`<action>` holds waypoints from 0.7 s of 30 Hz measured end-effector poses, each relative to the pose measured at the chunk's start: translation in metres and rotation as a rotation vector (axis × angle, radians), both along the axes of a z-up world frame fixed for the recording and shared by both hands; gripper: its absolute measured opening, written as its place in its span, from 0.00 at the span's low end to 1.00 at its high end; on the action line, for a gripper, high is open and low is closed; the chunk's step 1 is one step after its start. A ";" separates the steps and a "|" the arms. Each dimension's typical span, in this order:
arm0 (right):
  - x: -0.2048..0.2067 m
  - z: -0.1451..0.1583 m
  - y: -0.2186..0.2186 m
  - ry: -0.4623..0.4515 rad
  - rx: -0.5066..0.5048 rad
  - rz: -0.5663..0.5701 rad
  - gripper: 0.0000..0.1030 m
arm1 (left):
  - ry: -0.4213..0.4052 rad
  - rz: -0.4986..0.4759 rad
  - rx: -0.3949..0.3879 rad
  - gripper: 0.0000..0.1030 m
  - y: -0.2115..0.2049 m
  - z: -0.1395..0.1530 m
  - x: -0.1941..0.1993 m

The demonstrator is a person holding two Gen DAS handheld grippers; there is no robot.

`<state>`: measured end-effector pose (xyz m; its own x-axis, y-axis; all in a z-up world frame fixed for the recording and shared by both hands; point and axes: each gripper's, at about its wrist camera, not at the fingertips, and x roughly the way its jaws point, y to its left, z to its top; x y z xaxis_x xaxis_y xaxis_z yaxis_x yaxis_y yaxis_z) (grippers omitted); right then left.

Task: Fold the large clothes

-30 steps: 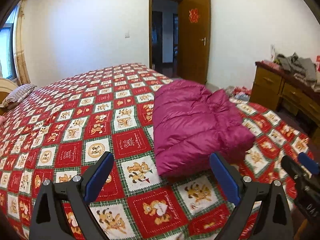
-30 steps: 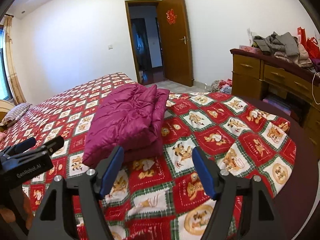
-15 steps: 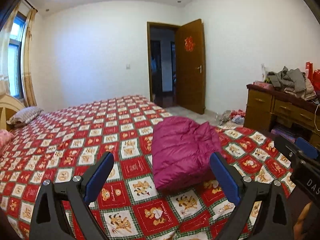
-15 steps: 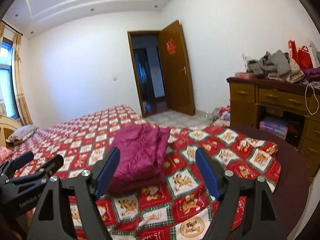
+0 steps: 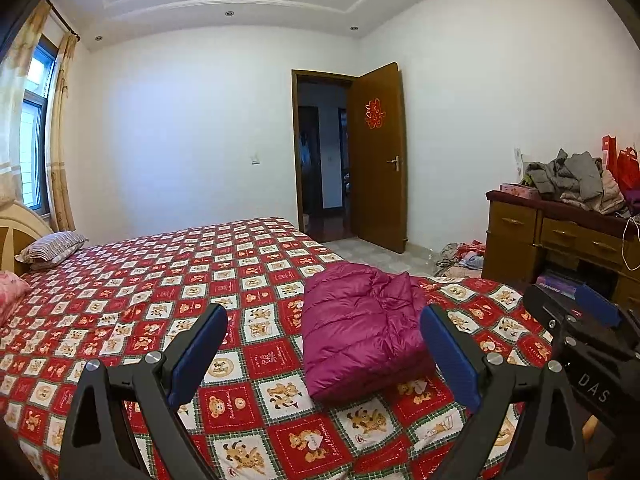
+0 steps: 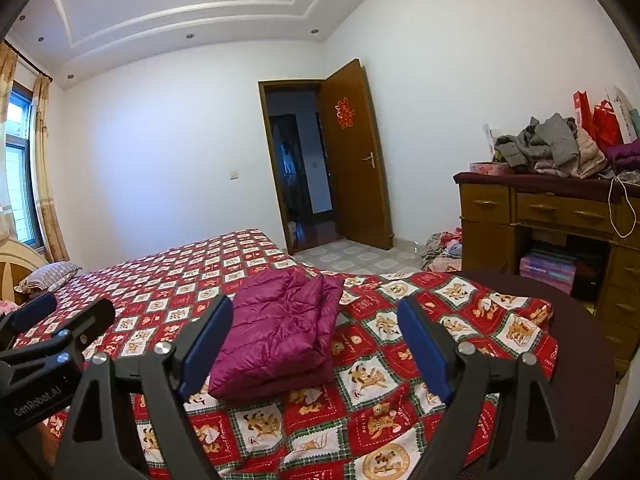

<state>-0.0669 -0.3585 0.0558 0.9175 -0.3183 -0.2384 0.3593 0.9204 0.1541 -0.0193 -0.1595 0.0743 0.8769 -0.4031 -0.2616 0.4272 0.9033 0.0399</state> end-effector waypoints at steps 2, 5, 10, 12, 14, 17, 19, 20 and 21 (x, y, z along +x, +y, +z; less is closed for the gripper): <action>0.000 0.000 0.000 -0.003 -0.001 0.000 0.84 | 0.002 0.001 -0.003 0.95 0.000 0.000 0.000; -0.002 0.000 0.003 -0.009 -0.006 -0.003 0.84 | 0.001 0.011 -0.005 0.95 0.002 0.002 0.000; -0.006 0.002 0.008 -0.022 -0.013 -0.007 0.84 | -0.004 0.026 -0.023 0.95 0.007 0.006 -0.001; -0.007 0.003 0.010 -0.028 -0.016 -0.009 0.84 | -0.012 0.031 -0.026 0.95 0.008 0.008 -0.001; -0.008 0.004 0.009 -0.030 -0.020 -0.011 0.84 | -0.025 0.044 -0.023 0.95 0.009 0.009 -0.002; -0.008 0.004 0.010 -0.028 -0.023 -0.011 0.85 | -0.027 0.087 -0.011 0.95 0.010 0.010 0.000; -0.008 0.004 0.011 -0.026 -0.023 -0.011 0.85 | -0.018 0.109 -0.004 0.95 0.010 0.011 0.003; -0.008 0.004 0.011 -0.026 -0.023 -0.010 0.85 | -0.006 0.111 -0.002 0.95 0.010 0.011 0.005; -0.008 0.004 0.011 -0.024 -0.022 -0.008 0.85 | 0.004 0.111 -0.007 0.95 0.011 0.012 0.007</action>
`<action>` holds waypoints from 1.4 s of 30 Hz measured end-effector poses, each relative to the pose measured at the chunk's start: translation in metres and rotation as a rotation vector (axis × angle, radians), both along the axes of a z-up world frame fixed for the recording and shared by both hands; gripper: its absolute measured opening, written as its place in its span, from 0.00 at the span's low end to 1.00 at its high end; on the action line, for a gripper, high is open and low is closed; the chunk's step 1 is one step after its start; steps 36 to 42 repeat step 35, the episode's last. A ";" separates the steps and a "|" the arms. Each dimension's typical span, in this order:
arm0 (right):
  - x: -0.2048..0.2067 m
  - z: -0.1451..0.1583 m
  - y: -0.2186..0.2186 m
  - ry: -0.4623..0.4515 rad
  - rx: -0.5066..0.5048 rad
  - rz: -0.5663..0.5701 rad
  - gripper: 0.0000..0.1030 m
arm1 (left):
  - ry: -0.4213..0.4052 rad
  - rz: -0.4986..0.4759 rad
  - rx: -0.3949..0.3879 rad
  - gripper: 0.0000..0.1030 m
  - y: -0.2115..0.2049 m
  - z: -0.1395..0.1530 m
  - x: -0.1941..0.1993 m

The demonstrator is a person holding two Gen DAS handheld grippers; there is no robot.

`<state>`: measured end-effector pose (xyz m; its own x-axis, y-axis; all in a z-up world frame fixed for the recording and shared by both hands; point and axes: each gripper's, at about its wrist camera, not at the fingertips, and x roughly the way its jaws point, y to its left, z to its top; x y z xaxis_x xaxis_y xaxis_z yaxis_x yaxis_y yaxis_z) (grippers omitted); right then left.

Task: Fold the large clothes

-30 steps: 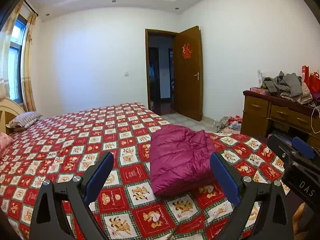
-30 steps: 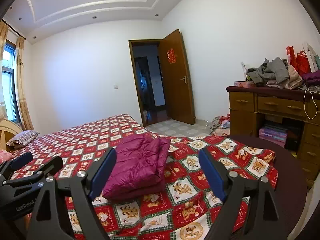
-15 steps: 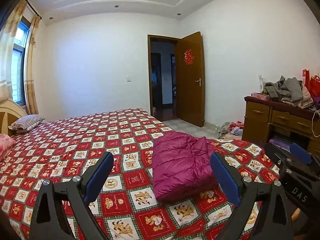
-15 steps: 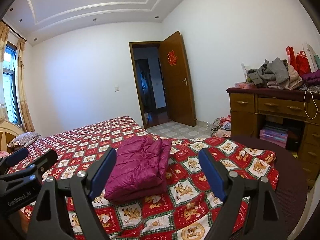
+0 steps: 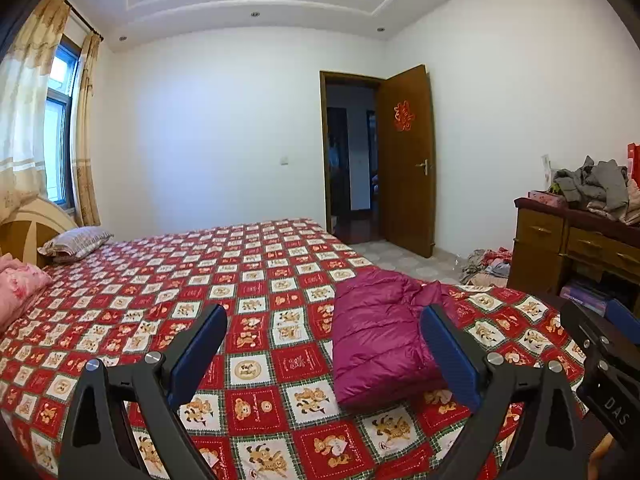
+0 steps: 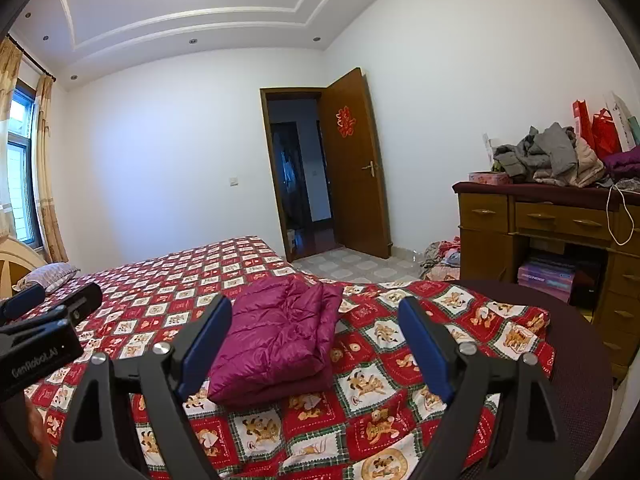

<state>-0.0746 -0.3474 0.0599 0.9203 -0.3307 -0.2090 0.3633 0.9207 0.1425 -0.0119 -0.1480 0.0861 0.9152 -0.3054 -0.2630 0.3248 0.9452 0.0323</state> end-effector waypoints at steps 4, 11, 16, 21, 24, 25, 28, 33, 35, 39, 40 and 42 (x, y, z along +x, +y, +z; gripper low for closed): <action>0.000 0.000 -0.001 0.003 0.000 0.001 0.85 | 0.017 -0.035 -0.045 0.95 0.009 0.001 0.007; 0.000 0.000 -0.001 0.009 0.010 0.001 0.85 | -0.020 -0.019 -0.054 0.95 0.015 0.006 0.005; 0.001 0.000 -0.003 0.015 0.015 0.001 0.85 | -0.027 -0.025 -0.066 0.95 0.017 0.009 0.003; 0.001 0.000 -0.006 0.014 0.020 -0.003 0.85 | -0.018 -0.044 -0.071 0.95 0.016 0.009 0.004; 0.001 0.000 -0.006 0.017 0.017 -0.004 0.91 | 0.003 -0.051 -0.061 0.95 0.013 0.006 0.007; 0.001 0.000 -0.006 0.015 0.016 -0.006 0.91 | 0.010 -0.052 -0.059 0.95 0.012 0.005 0.008; 0.001 0.000 -0.006 0.014 0.014 -0.006 0.91 | 0.034 -0.058 -0.053 0.95 0.011 0.002 0.012; 0.000 0.001 -0.006 0.004 0.012 -0.017 0.95 | 0.036 -0.062 -0.040 0.95 0.008 -0.003 0.012; -0.001 0.002 -0.005 -0.003 0.008 -0.023 0.96 | 0.027 -0.058 -0.036 0.95 0.008 -0.003 0.011; -0.001 0.002 -0.005 -0.003 0.008 -0.023 0.96 | 0.027 -0.058 -0.036 0.95 0.008 -0.003 0.011; -0.001 0.002 -0.005 -0.003 0.008 -0.023 0.96 | 0.027 -0.058 -0.036 0.95 0.008 -0.003 0.011; -0.001 0.002 -0.005 -0.003 0.008 -0.023 0.96 | 0.027 -0.058 -0.036 0.95 0.008 -0.003 0.011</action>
